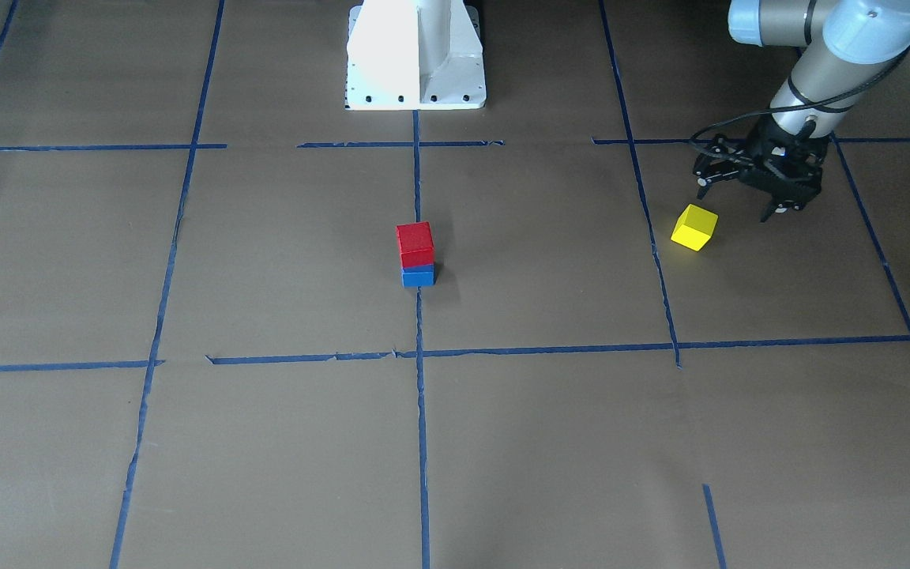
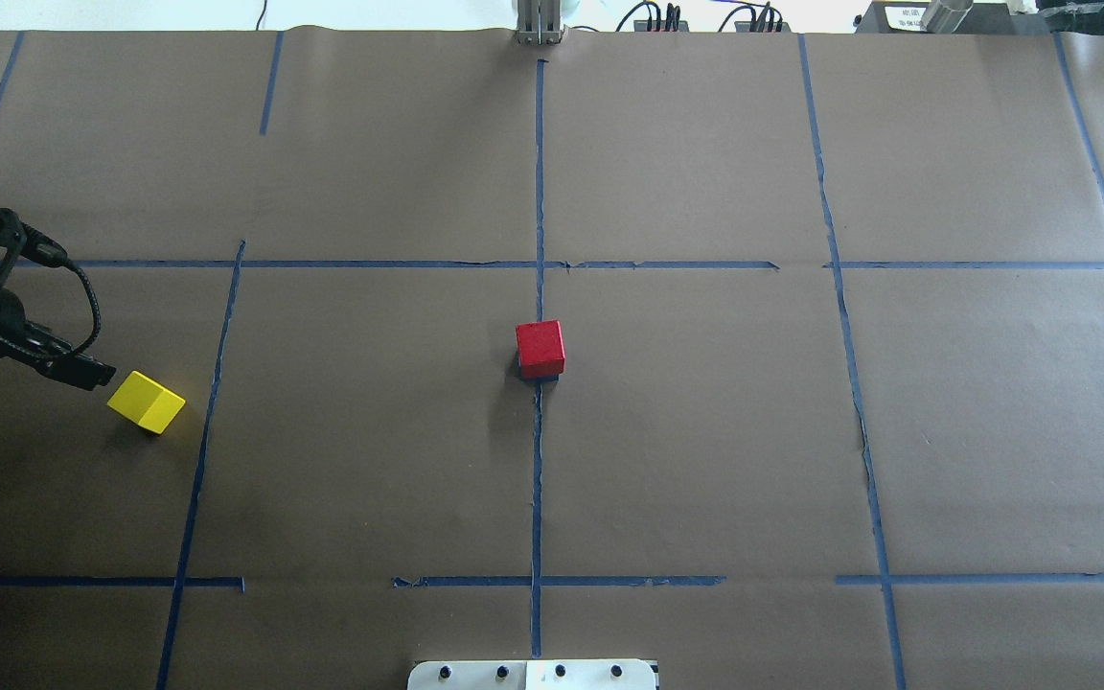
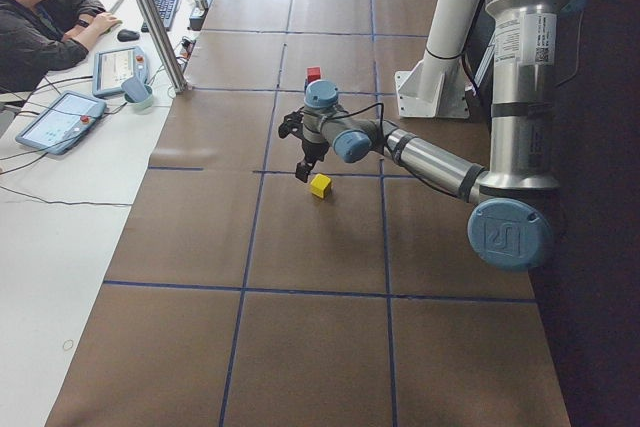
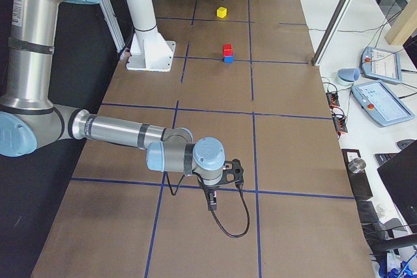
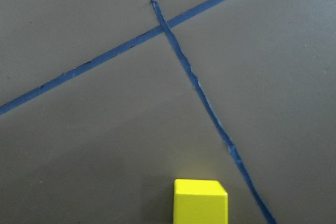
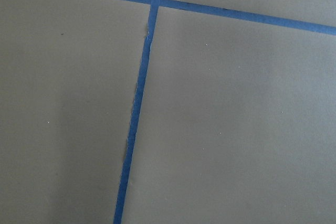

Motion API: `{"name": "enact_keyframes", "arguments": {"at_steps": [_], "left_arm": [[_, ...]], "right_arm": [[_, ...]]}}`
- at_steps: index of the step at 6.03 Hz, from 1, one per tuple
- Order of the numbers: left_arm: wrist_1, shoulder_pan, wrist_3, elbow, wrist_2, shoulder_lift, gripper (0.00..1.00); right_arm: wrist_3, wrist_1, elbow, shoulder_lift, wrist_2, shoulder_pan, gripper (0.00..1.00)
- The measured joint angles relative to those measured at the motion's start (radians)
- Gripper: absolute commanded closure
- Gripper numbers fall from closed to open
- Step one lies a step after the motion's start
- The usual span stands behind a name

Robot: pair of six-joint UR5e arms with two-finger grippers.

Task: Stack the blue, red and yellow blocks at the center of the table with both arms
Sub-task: 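Lower the left gripper onto the yellow cube and grasp it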

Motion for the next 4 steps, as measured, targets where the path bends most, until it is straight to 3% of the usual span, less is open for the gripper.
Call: {"name": "enact_keyframes", "arguments": {"at_steps": [4], "left_arm": [[-0.036,0.109,-0.141,0.068,0.01,-0.035,0.0]], "right_arm": [[0.039,0.008,0.004,-0.002,0.006,0.0,0.0]]}}
